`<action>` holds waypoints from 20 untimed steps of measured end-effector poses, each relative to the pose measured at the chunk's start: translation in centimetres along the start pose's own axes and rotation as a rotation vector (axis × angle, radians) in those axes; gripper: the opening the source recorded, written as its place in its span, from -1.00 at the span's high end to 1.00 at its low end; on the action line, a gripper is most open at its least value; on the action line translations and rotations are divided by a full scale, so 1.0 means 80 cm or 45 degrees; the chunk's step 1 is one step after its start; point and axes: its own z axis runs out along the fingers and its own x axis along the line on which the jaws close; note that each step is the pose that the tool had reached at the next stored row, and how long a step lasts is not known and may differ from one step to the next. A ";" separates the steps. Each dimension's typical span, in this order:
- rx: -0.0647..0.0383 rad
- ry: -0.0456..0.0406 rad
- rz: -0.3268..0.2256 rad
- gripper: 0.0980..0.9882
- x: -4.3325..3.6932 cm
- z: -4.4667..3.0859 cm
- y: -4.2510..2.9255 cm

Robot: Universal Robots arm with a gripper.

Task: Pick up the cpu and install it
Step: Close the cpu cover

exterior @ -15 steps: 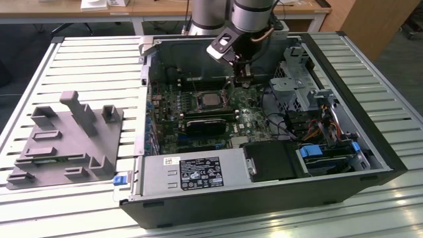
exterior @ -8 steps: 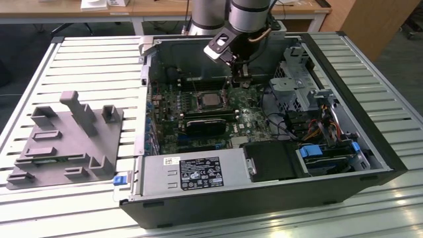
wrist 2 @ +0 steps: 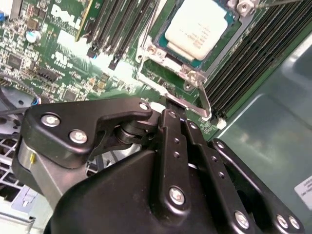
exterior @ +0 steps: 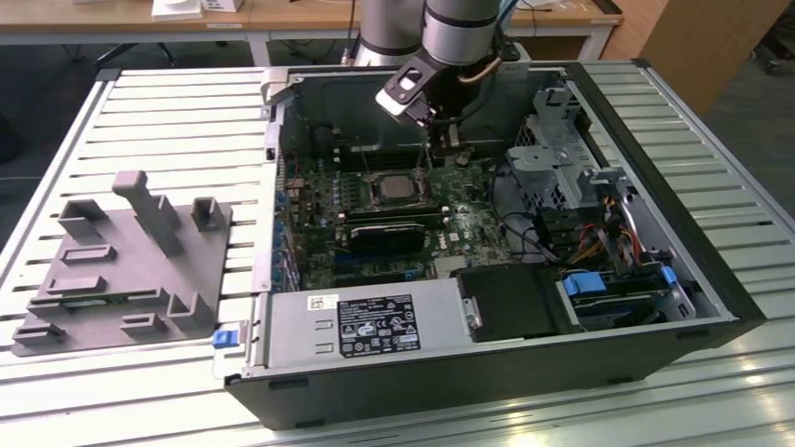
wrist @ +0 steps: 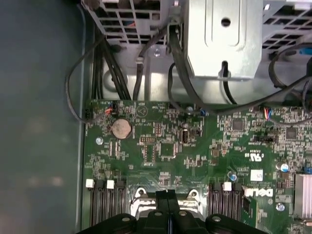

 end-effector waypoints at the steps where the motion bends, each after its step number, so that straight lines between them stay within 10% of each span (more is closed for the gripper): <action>1: 0.000 0.000 0.000 0.98 0.000 0.0007 -0.0010; 20: 0.000 0.000 0.000 0.98 0.000 0.0109 -0.0265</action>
